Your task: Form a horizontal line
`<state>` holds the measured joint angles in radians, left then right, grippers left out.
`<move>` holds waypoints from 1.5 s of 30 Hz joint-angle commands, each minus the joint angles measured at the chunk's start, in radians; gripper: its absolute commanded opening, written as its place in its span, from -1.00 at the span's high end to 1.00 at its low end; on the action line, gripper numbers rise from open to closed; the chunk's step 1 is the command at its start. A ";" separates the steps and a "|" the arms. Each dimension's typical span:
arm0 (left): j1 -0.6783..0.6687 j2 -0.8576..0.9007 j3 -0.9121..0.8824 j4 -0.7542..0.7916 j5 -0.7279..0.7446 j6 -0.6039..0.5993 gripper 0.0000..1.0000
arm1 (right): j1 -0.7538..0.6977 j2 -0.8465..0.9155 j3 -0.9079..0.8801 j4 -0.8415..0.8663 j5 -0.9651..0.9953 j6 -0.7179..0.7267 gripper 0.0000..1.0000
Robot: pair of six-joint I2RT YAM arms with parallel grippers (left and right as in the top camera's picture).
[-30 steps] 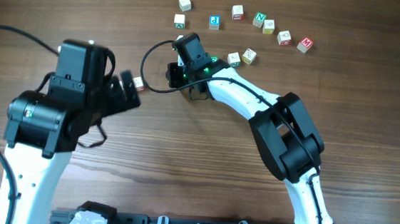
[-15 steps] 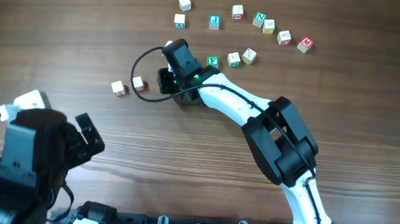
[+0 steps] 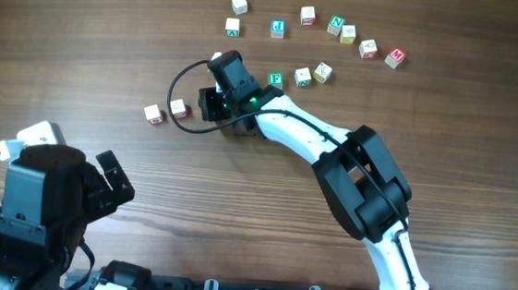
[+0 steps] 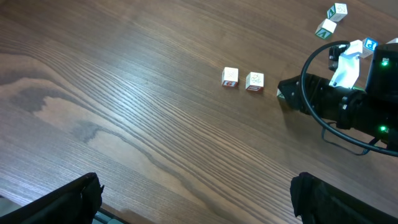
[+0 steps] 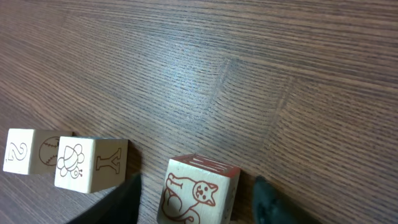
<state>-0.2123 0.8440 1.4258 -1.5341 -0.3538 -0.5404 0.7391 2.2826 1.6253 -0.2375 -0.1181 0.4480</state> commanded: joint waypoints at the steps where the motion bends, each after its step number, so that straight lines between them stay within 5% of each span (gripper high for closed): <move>1: 0.001 0.000 -0.002 -0.002 -0.002 -0.018 -1.00 | 0.006 0.018 -0.005 0.006 0.002 0.000 -0.34; 7: 0.001 0.000 -0.002 -0.006 -0.002 -0.018 -1.00 | 0.006 -0.012 -0.004 -0.005 -0.021 -0.001 -0.99; 22: 0.001 0.000 -0.002 0.061 -0.003 -0.018 -1.00 | -0.024 -0.143 -0.004 -0.169 -0.021 0.059 -0.99; 23: 0.001 0.000 -0.002 0.069 -0.003 -0.018 -0.94 | -0.040 -0.147 -0.004 -0.177 -0.046 0.061 -0.99; 26: 0.001 0.019 -0.002 0.104 -0.003 -0.018 -0.35 | -0.083 -0.159 -0.004 -0.167 -0.233 0.061 -0.99; 28: 0.001 0.043 -0.002 0.123 -0.003 -0.028 -0.19 | -0.105 -0.164 -0.004 -0.172 -0.306 0.060 -0.99; 33: 0.001 0.236 -0.002 0.140 -0.002 -0.052 0.92 | -0.157 -0.166 -0.004 -0.205 -0.319 0.048 -0.68; 39: 0.048 0.480 -0.002 0.241 -0.006 -0.053 0.92 | -0.168 -0.166 -0.004 -0.297 -0.135 0.049 -0.08; 43: 0.321 0.527 -0.002 0.269 0.041 -0.154 0.92 | -0.168 -0.166 -0.004 -0.328 -0.114 0.048 0.05; 45: 0.510 0.527 -0.005 0.316 0.269 -0.085 0.92 | -0.168 -0.165 -0.005 -0.337 -0.114 0.048 0.05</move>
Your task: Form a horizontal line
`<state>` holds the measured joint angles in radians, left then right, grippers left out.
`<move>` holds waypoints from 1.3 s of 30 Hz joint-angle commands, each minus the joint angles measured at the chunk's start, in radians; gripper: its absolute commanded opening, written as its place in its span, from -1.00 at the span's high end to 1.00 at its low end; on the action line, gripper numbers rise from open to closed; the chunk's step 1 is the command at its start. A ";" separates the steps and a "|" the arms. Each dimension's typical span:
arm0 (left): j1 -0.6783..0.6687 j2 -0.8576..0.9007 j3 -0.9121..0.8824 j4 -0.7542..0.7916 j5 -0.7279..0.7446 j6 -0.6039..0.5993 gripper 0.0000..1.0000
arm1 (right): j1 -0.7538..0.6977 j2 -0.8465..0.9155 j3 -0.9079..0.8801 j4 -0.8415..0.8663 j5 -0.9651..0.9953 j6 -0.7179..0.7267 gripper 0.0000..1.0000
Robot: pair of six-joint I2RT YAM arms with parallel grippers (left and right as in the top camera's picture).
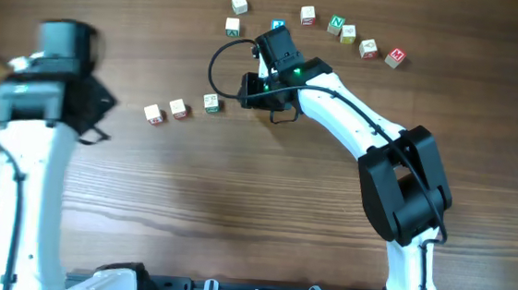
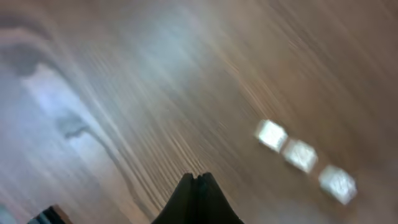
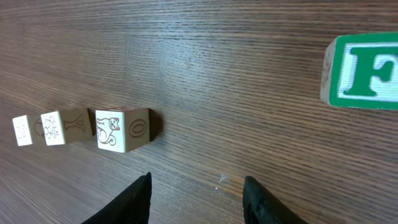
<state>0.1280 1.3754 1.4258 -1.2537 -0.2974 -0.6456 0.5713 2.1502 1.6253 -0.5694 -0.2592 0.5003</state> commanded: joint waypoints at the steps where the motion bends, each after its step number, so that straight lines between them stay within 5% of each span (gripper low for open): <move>1: 0.246 -0.005 -0.022 0.093 0.390 0.153 0.92 | 0.000 -0.032 -0.005 -0.006 0.028 -0.004 0.05; 4: 0.407 -0.004 -0.116 0.197 0.789 0.404 0.92 | 0.000 -0.032 -0.005 -0.011 0.027 -0.003 0.05; 15: 0.417 0.037 -0.252 0.394 0.708 0.425 0.92 | 0.002 -0.031 -0.005 -0.017 0.027 -0.002 0.05; 20: 0.417 0.161 -0.283 0.464 0.779 0.426 0.92 | 0.002 -0.031 -0.005 -0.021 0.027 -0.002 0.05; 22: 0.417 0.238 -0.283 0.491 0.818 0.427 0.92 | 0.002 -0.031 -0.005 -0.011 0.027 -0.003 0.21; 30: 0.275 0.423 -0.283 0.582 0.828 0.624 0.92 | 0.014 -0.029 -0.005 0.027 0.028 -0.004 0.26; 33: 0.269 0.452 -0.283 0.596 0.828 0.624 0.92 | 0.014 -0.020 -0.005 0.043 0.028 -0.003 0.46; 39: 0.269 0.458 -0.283 0.624 0.820 0.689 0.92 | 0.014 0.051 -0.005 0.095 0.027 -0.009 0.54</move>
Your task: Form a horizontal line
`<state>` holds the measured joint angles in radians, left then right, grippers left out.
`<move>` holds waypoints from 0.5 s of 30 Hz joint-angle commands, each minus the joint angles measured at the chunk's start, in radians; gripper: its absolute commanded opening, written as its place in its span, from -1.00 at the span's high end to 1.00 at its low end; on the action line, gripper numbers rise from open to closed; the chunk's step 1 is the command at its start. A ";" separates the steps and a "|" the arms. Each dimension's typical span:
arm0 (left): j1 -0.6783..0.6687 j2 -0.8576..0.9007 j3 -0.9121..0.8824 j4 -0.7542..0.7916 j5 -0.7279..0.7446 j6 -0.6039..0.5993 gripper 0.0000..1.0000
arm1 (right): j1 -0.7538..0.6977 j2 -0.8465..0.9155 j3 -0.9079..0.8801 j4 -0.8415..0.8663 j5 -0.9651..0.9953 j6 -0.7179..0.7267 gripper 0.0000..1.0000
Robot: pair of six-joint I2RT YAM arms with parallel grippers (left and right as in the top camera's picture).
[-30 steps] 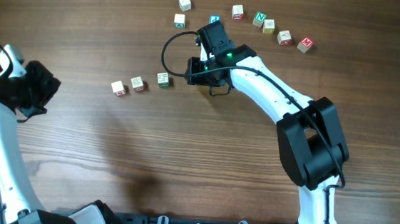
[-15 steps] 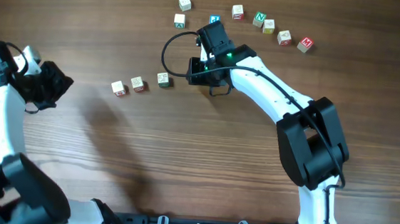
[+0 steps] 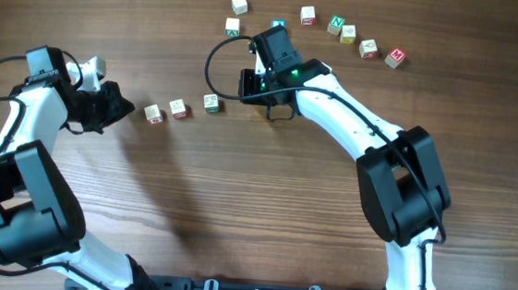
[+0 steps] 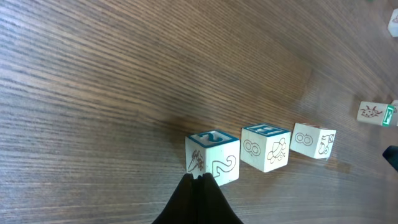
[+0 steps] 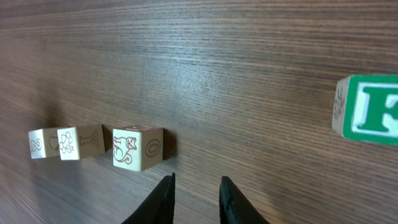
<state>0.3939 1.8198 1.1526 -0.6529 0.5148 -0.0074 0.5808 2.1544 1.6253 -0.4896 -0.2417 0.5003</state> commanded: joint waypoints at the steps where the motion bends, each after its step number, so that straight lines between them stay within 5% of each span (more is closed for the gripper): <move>1: 0.003 0.013 -0.010 0.034 -0.007 0.056 0.92 | 0.005 0.056 -0.005 0.022 0.010 -0.016 0.55; 15: 0.003 0.116 -0.010 -0.047 -0.078 0.056 0.92 | 0.005 0.082 -0.011 0.062 0.010 -0.030 0.66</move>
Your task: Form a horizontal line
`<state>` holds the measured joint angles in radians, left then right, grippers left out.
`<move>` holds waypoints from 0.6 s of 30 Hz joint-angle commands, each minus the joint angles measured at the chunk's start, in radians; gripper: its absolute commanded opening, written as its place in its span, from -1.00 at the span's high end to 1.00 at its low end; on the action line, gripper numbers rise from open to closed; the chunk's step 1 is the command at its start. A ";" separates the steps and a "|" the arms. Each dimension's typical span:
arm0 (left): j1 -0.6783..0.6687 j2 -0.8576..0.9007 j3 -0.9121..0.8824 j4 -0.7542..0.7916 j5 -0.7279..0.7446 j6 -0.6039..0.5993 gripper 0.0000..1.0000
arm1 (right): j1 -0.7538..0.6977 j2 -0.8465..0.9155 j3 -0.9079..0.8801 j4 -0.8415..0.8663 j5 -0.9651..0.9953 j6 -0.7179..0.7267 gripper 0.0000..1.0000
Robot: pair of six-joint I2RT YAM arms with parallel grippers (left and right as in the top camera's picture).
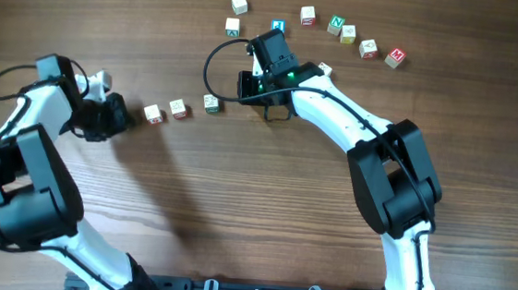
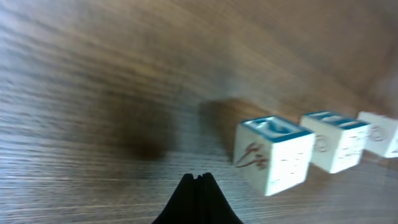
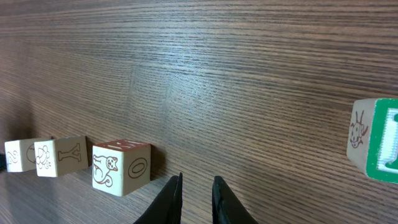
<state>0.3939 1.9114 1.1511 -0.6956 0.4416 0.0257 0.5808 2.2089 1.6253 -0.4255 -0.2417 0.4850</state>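
Three lettered wooden blocks stand in a slightly slanted row: the "2" block [image 1: 153, 114] [image 2: 273, 152], the middle block [image 1: 178, 109] [image 3: 61, 155] and the cat/"O" block [image 1: 211, 103] [image 3: 121, 167]. My left gripper [image 1: 116, 115] [image 2: 198, 179] is shut and empty. It sits low, just left of the "2" block and apart from it. My right gripper [image 1: 243, 85] [image 3: 196, 185] hovers right of the cat block, with a narrow empty gap between its fingers. A green-faced block [image 3: 376, 149] lies to its right.
Several loose blocks are scattered in an arc at the back, among them a white one [image 1: 240, 3], a blue-lettered one [image 1: 277, 24], a green one [image 1: 335, 23] and a red one [image 1: 396, 56]. Another block [image 1: 323, 69] lies beside the right arm.
My left gripper has come nearer and lower to the "2" block at the row's left end. The right gripper's fingers have narrowed further. The three blocks have not moved.
At first two blocks stood in the row, the cat block sat between my right fingers beside them, and the left arm was parked at the near left. Then the cat block stood free as third in the row. The left gripper, shut, was then left of the row.
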 commanded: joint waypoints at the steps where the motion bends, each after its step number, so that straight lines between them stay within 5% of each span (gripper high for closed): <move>1: 0.003 0.026 -0.009 0.000 -0.005 0.023 0.92 | 0.005 0.027 -0.015 -0.003 0.007 -0.014 0.66; 18: 0.003 0.026 -0.009 0.053 -0.005 0.023 0.91 | 0.029 0.028 -0.101 0.053 -0.001 -0.014 0.68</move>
<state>0.3939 1.9282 1.1507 -0.6556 0.4416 0.0257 0.5961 2.2105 1.5497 -0.3962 -0.2420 0.4850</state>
